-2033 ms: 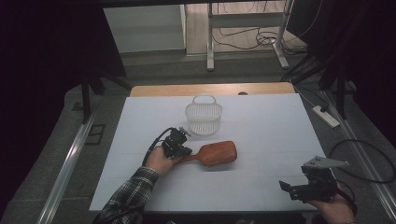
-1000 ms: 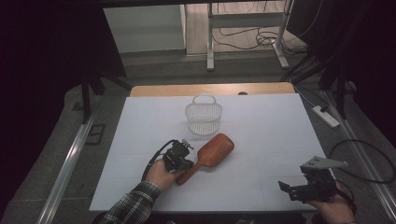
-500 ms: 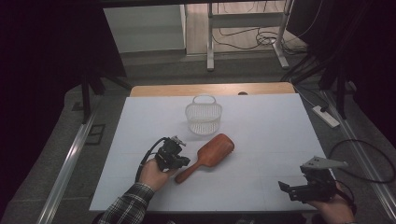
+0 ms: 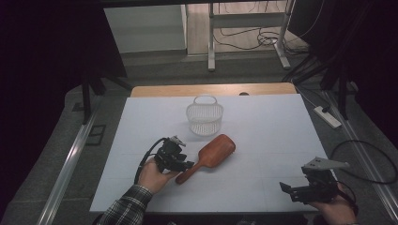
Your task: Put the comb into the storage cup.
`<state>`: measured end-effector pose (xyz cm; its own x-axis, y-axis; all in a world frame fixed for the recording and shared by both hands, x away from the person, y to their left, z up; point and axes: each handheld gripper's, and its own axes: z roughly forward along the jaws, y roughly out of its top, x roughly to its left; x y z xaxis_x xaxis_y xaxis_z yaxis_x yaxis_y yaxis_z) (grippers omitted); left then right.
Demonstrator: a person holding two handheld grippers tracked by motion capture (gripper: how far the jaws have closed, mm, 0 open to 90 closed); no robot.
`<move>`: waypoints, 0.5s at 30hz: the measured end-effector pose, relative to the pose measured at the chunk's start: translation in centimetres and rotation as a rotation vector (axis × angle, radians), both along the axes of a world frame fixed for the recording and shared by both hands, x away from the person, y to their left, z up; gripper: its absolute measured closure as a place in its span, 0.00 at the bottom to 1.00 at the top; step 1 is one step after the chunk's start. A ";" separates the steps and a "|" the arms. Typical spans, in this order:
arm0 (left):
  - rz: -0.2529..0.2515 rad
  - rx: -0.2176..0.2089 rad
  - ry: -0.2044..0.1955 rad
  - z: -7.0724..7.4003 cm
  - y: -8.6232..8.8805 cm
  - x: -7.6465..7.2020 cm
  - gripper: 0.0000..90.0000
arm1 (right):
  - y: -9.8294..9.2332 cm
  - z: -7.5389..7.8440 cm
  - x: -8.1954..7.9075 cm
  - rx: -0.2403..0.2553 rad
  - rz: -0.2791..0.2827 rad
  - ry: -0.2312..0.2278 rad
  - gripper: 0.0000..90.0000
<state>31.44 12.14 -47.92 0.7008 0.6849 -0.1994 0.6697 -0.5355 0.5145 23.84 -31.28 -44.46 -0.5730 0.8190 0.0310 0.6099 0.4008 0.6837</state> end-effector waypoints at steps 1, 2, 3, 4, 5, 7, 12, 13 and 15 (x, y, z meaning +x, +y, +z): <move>0.002 0.001 -0.007 0.1 -0.2 0.0 0.45 | 0.0 0.0 0.0 0.000 0.000 0.001 0.02; 0.003 0.005 -0.011 0.1 -0.3 0.1 0.41 | 0.0 0.0 0.0 0.000 0.000 0.001 0.02; 0.003 0.005 -0.011 0.1 -0.3 0.1 0.38 | 0.0 0.0 0.0 0.000 0.000 0.001 0.02; 0.003 0.003 -0.017 0.2 -0.6 0.1 0.36 | 0.0 0.0 0.0 -0.001 0.000 0.001 0.02; 0.003 0.003 -0.017 0.2 -0.6 0.1 0.33 | 0.0 0.0 0.0 -0.001 -0.001 0.001 0.02; 0.001 0.001 -0.022 0.3 -0.9 0.3 0.28 | 0.0 0.0 0.0 -0.002 -0.001 0.001 0.02; -0.029 -0.003 -0.009 0.2 -1.4 0.5 0.15 | 0.0 0.0 0.0 -0.003 0.000 0.003 0.02; -0.032 0.003 -0.008 0.2 -1.6 0.6 0.12 | 0.0 0.0 0.0 -0.004 0.001 0.003 0.02; -0.036 0.007 -0.008 0.1 -1.7 0.6 0.08 | 0.0 0.0 0.0 -0.004 0.001 0.003 0.02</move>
<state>32.04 10.42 -47.82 0.7268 0.6603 -0.1888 0.6455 -0.5628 0.5163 23.81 -31.25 -44.48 -0.5736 0.8186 0.0300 0.6118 0.4039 0.6801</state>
